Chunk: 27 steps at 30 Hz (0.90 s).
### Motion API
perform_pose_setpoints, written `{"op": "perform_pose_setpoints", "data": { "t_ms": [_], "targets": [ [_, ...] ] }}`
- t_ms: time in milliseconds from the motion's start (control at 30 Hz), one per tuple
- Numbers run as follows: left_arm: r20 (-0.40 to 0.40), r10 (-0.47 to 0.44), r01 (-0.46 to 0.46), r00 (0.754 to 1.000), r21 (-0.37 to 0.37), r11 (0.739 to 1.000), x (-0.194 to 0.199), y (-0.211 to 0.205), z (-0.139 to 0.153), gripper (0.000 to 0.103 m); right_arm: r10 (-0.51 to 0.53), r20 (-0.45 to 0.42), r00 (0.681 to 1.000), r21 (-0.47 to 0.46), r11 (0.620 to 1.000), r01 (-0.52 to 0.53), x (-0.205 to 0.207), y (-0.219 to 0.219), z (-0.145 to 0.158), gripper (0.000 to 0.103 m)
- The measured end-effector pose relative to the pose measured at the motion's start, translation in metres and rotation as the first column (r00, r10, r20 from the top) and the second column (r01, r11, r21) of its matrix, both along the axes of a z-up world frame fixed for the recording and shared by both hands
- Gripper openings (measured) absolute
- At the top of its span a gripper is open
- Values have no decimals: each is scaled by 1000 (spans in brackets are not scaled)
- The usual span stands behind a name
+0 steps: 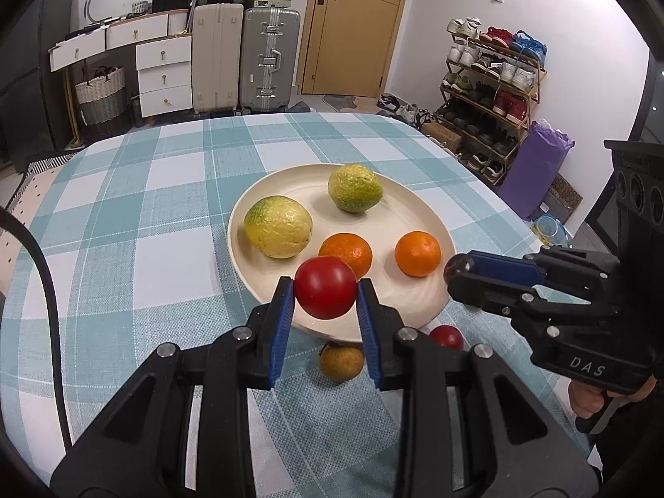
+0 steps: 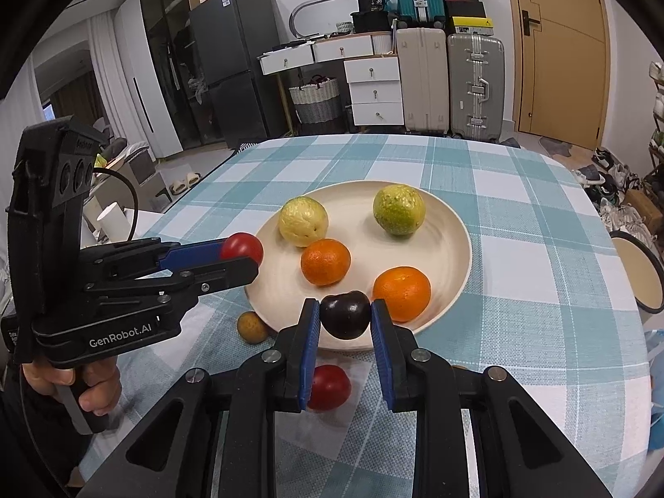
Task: Organize fruits
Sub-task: 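Carry the tomato and plum onto the cream plate and open both grippers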
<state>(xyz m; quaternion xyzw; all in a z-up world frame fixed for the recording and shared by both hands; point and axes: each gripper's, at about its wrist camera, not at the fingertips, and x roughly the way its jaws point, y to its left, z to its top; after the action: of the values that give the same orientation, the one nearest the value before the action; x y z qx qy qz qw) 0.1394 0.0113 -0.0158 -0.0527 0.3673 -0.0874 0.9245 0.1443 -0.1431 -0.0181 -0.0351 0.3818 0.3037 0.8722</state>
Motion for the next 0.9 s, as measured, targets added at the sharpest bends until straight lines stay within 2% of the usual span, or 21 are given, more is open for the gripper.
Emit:
{"op": "perform_pose_setpoints", "data": {
  "t_ms": [700, 800, 900],
  "targets": [
    [-36, 25, -23, 999, 44, 999, 25, -3, -21, 28, -26, -28, 999, -57, 998, 25, 17, 12, -17, 26],
    [-28, 36, -35, 999, 55, 998, 23, -3, -19, 28, -36, -11, 999, -80, 996, 35, 15, 11, -16, 26],
    [-26, 34, -33, 999, 48, 998, 20, -2, -15, 31, -62, 10, 998, -86, 994, 63, 11, 5, -13, 30]
  ]
}}
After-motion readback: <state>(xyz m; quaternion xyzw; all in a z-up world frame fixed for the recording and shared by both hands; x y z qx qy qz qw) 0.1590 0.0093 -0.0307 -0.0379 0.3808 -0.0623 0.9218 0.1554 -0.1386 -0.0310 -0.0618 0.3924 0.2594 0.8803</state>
